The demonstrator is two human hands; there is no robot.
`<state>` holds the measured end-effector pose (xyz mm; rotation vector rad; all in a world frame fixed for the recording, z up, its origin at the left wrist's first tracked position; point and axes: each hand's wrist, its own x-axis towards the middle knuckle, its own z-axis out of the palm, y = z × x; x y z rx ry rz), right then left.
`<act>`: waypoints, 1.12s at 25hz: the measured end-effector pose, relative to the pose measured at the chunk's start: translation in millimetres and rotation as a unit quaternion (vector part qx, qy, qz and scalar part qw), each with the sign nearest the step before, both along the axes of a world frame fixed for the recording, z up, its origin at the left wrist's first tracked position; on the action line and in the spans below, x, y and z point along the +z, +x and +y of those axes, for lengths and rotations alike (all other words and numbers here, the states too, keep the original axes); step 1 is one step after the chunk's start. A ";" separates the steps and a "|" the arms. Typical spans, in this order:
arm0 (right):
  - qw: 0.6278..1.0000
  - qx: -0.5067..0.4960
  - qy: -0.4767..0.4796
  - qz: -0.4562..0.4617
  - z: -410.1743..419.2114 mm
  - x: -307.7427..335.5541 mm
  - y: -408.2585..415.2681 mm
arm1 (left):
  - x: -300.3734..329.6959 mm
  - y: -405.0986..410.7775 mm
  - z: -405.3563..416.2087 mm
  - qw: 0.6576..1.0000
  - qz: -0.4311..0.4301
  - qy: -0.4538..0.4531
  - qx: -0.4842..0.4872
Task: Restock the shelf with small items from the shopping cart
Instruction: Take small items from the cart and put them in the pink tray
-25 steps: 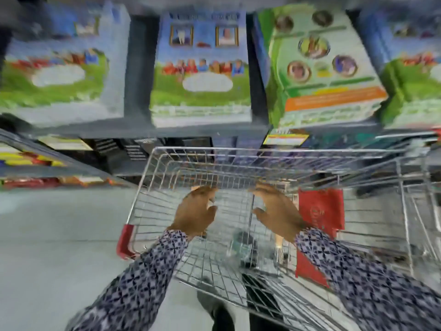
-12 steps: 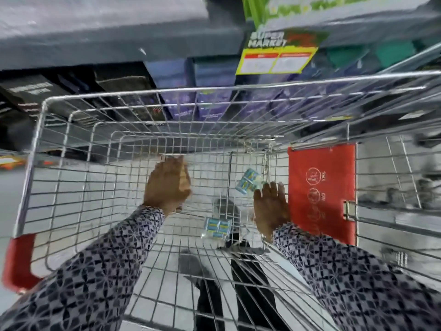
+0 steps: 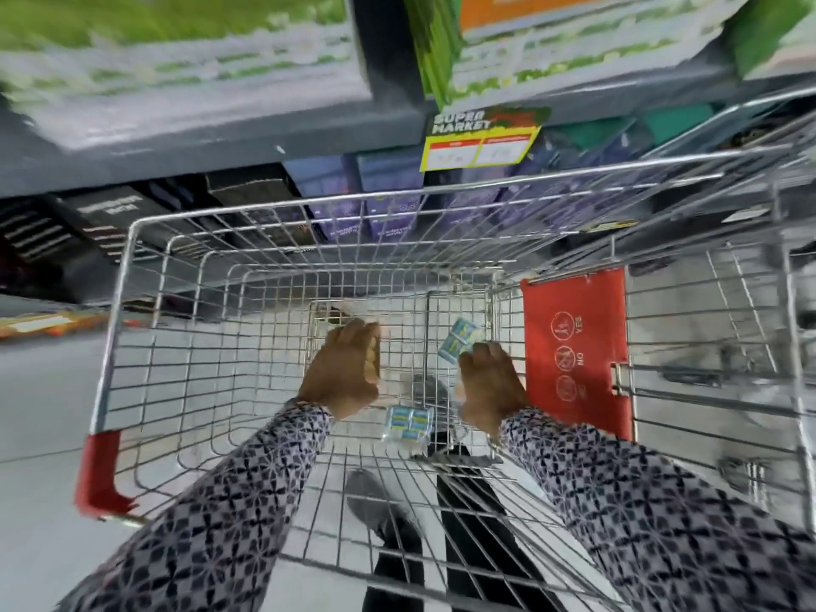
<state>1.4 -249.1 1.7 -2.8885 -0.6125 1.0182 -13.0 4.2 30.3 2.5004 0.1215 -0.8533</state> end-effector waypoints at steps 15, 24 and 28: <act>0.821 -0.018 0.541 -0.184 77.1 498.3 45.0 | 504.8 -10.0 89.4 0.928 -0.358 -0.043 0.089; 0.838 0.066 0.457 -0.293 154.9 683.2 209.9 | 691.0 140.8 119.5 0.914 -0.396 0.051 0.070; 0.857 0.093 0.427 -0.273 179.6 693.3 263.9 | 690.6 197.5 120.2 0.933 -0.342 0.080 0.080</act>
